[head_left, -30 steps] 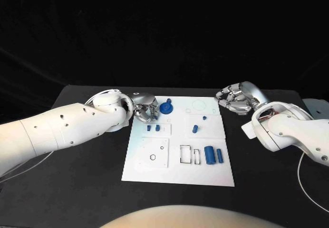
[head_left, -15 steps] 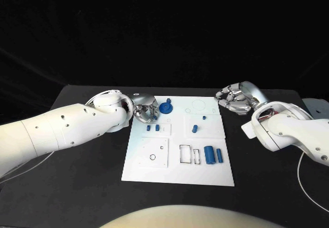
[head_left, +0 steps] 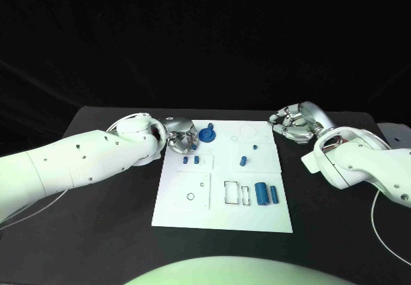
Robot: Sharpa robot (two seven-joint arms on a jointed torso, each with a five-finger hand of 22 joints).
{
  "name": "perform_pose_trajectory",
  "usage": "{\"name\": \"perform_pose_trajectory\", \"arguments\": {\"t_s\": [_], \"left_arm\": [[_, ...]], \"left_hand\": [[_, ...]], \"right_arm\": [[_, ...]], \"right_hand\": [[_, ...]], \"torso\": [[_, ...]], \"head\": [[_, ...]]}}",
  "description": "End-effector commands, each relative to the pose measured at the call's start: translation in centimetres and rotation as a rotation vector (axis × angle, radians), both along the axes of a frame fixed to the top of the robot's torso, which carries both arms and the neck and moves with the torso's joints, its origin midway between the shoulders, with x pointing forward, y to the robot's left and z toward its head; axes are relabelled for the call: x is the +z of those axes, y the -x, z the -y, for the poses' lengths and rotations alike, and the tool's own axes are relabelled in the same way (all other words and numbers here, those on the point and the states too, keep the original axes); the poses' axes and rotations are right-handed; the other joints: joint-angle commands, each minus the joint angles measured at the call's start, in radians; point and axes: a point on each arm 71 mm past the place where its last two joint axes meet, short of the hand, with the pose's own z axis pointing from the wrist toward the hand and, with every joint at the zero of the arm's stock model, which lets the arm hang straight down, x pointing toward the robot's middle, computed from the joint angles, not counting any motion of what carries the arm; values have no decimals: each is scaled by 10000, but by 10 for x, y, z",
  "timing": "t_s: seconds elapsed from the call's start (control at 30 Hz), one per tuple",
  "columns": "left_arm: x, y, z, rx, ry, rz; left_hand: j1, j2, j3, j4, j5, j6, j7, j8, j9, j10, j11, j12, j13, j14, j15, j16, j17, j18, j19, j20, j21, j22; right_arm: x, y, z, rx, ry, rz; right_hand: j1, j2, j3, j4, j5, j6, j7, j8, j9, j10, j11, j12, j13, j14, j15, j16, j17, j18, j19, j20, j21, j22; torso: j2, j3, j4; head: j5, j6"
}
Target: Assemble the parts on the task board
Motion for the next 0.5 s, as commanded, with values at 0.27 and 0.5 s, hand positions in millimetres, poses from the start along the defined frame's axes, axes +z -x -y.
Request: {"name": "perform_pose_trajectory", "arguments": {"t_s": [0.27, 0.5], "left_arm": [[-1, 0, -1, 95, -6, -140], [-1, 0, -3, 153, -61, -187]], "left_hand": [[-144, -137, -88, 32, -23, -247, 41, -202, -80, -76, 45, -175, -26, -98, 74, -49, -136, -84, -139, 25, -107, -128], [-159, -155, -100, 40, -22, -248, 56, -216, -85, -82, 53, -195, -27, -122, 82, -67, -198, -76, -162, 28, -127, -163]], "right_arm": [[0, 0, 0, 44, 48, 85], [0, 0, 1, 43, 56, 75]], "right_hand": [[26, -123, 47, -7, 55, -1, -24, 45, 11, -44, -22, -150, -96, 261, -77, -85, -68, 91, -16, -62, -148, 557], [25, -135, 48, -7, 56, -18, -19, 44, 9, -102, -18, -228, -167, 250, -74, -107, -88, 100, -35, -61, -201, 528]], "torso": [[-4, -1, -1], [-3, 1, -7]], "head": [[-12, -12], [-6, -8]]}}
